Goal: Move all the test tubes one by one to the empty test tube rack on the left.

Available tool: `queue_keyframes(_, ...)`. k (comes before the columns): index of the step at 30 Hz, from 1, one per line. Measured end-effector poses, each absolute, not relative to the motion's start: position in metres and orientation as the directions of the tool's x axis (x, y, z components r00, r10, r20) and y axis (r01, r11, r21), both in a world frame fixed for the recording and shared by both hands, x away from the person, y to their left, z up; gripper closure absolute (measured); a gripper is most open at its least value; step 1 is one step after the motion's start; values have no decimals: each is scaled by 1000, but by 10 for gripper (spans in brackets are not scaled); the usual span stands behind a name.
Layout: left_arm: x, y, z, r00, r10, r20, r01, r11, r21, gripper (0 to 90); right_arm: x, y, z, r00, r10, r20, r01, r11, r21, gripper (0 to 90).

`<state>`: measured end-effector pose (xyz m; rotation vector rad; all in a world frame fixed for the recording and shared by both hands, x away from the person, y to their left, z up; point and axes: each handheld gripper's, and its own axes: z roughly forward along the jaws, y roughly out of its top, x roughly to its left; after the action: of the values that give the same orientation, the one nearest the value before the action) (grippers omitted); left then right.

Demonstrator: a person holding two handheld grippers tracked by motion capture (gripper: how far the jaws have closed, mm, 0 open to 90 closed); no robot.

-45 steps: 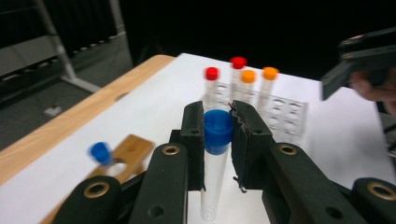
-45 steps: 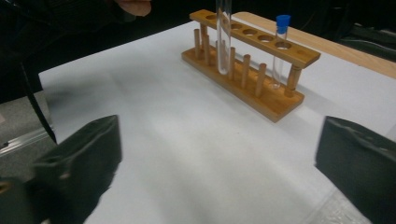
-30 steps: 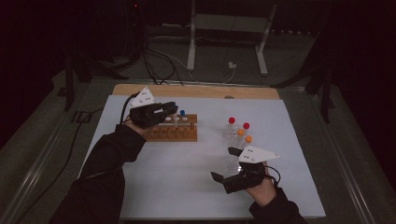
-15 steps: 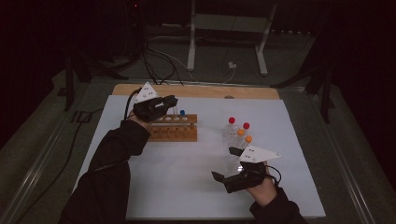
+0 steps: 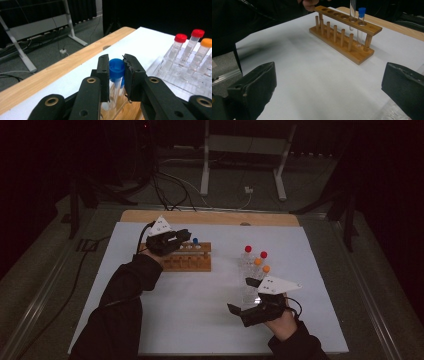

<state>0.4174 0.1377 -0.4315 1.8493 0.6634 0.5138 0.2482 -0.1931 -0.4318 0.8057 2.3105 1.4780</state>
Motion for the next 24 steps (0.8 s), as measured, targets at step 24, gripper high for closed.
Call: queue_keyframes(24,425,132,-456,757,652,31,272,-358,893,768,249,-196,-432,-806,589,65,305,319,897,0)
